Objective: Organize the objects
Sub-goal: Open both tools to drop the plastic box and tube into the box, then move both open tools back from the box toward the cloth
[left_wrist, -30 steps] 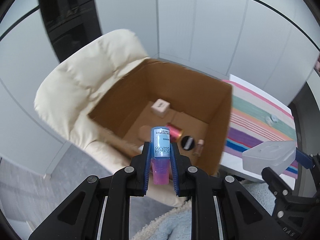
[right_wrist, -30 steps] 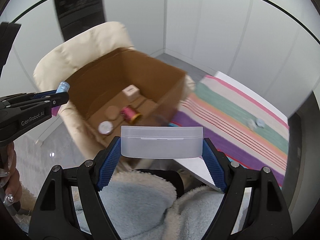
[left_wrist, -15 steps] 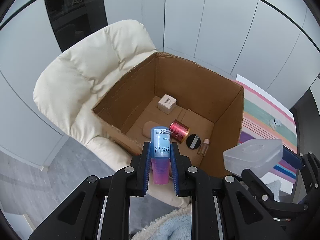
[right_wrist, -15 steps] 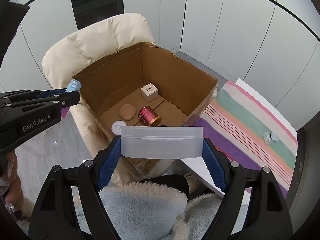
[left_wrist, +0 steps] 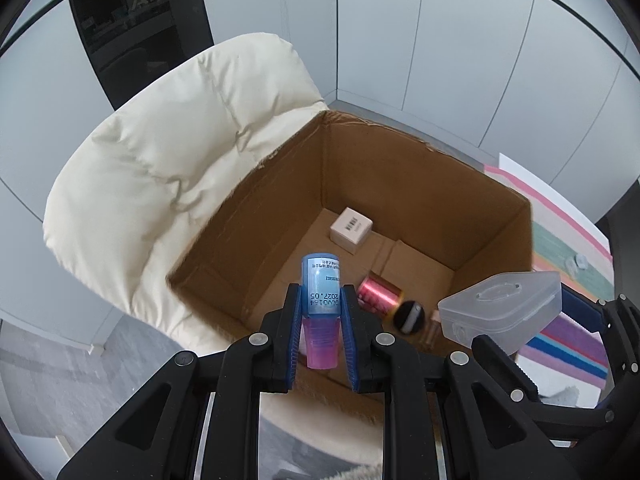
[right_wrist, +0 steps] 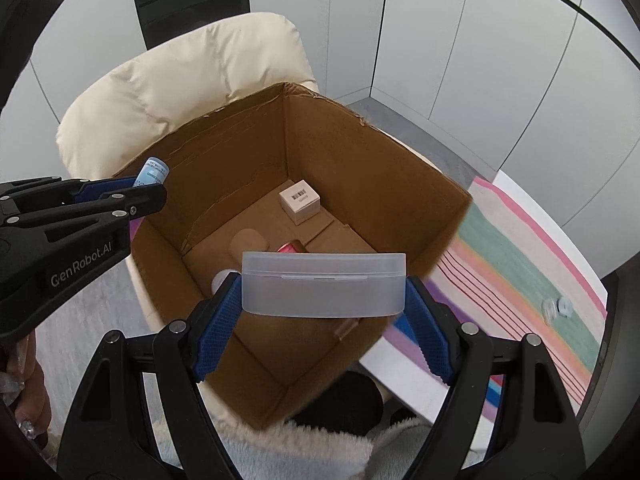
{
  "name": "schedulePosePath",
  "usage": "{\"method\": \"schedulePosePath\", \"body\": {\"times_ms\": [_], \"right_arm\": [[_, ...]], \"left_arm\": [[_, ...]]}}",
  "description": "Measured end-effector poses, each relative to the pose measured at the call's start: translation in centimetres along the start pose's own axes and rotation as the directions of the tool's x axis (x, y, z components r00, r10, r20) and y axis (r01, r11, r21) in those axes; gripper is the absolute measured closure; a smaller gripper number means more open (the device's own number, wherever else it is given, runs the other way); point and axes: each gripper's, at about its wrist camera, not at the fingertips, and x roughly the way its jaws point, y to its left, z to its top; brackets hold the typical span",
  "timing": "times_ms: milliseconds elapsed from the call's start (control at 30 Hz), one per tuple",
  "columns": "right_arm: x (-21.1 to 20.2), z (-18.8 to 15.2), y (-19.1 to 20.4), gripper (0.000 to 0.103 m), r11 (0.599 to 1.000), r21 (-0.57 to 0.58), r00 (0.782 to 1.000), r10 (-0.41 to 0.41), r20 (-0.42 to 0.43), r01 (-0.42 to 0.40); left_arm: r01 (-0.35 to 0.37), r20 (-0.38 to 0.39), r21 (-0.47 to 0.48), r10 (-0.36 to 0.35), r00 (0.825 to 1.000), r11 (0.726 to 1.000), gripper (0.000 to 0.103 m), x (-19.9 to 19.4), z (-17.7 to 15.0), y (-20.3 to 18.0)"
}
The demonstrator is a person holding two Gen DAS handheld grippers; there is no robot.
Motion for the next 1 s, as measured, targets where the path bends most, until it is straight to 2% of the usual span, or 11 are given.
{"method": "schedulePosePath", "body": {"times_ms": [367,567,633,667,700,733,767,833,900,1000], "right_arm": [[5.1,2.3,0.2,0.021,1.0,-0.02,0.999,0.013,-0.045,-0.014],[6.6,2.3,0.4,0.021,0.999,-0.02,0.998,0.027,-0.06,-0.029],[6.5,2.3,0.6,0.021,0.997,-0.031,0.996,0.071,-0.047,-0.072],[6.5,2.2,0.8,0.017,0.995,-0.039,0.994,0.091,-0.056,-0.093],[6.5,2.2,1.0,0.006,0.994,-0.043,0.994,0.095,-0.061,-0.098],[6.4,2.1,1.1,0.002,0.994,-0.047,0.994,0.095,-0.059,-0.098],[6.3,2.1,1.2,0.001,0.994,-0.046,0.994,0.093,-0.051,-0.095],[6.0,1.9,1.1,0.001,0.996,-0.04,0.996,0.083,-0.036,-0.085],[5.8,1.9,0.9,0.001,0.995,-0.028,0.995,0.091,-0.036,-0.092],[5.6,1.9,0.5,0.001,0.995,-0.007,0.994,0.1,-0.038,-0.1]], "left_arm": [[-0.031,-0.043,0.002,0.031,0.999,1.0,0.083,4.7,2.2,0.7],[0.017,-0.047,-0.027,-0.018,0.999,0.999,0.083,5.0,2.1,1.0],[0.047,-0.029,-0.027,-0.048,0.998,0.999,0.073,4.7,2.1,1.0],[0.059,-0.024,-0.029,-0.06,0.998,0.998,0.048,4.4,2.2,1.0],[0.068,-0.017,-0.032,-0.068,0.998,0.997,0.016,4.1,2.3,0.9],[0.069,-0.002,-0.036,-0.069,0.998,0.997,0.009,3.9,2.3,1.0],[0.071,0.018,-0.039,-0.07,0.997,0.997,0.005,3.5,2.3,1.0],[0.072,0.048,-0.026,-0.071,0.996,0.997,0.005,2.8,2.4,0.8],[0.054,0.054,-0.023,-0.052,0.997,0.998,0.005,2.6,2.6,0.8],[0.066,0.045,-0.036,-0.065,0.997,0.997,0.005,2.6,2.6,0.9]]}}
